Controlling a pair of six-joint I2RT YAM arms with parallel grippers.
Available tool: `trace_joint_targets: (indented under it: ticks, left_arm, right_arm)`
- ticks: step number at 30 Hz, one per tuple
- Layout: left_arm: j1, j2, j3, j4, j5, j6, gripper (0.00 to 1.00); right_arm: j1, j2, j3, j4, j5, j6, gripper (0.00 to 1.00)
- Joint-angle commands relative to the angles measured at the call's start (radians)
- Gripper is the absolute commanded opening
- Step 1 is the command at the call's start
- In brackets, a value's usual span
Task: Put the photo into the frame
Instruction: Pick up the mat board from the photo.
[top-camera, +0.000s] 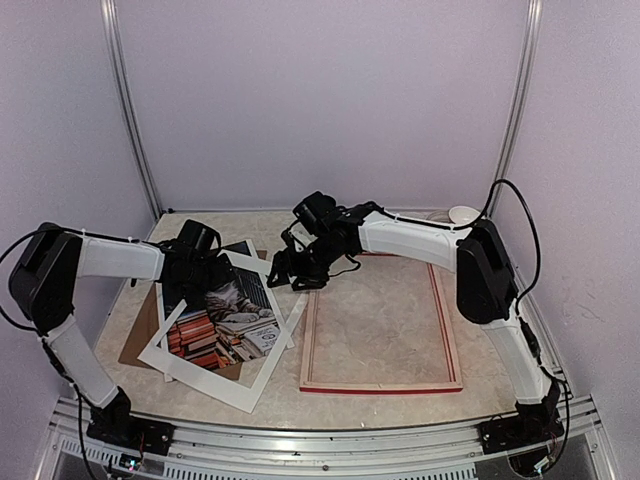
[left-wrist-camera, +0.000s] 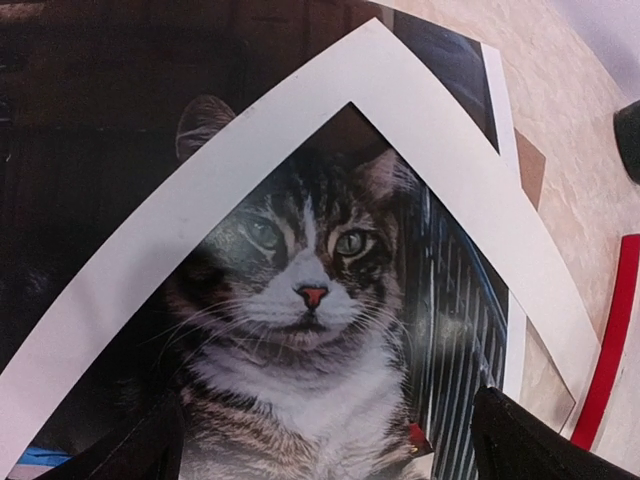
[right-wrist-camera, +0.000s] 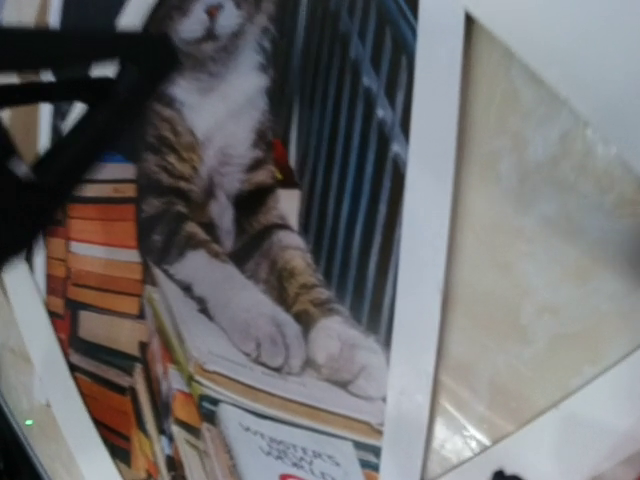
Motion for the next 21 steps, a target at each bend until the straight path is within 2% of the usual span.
trace_joint_targets:
  ticks: [1,17,21]
  left_arm:
    - [0.029,0.022,-0.016,0.016,-0.047,-0.044,0.99]
    - [0.068,0.071,-0.009,0.015,-0.155,-0.100,0.99]
    - [0.077,0.081,-0.013,0.028,-0.124,-0.113,0.99]
  right_arm:
    - [0.014,0.044,0.007,-0.009,0.034,0.034,0.73]
    - [0.015,0.033,-0.084,0.016,0.068,0.080,0.77]
    - [0.015,0.028,-0.099,0.025,0.069,0.088,0.78]
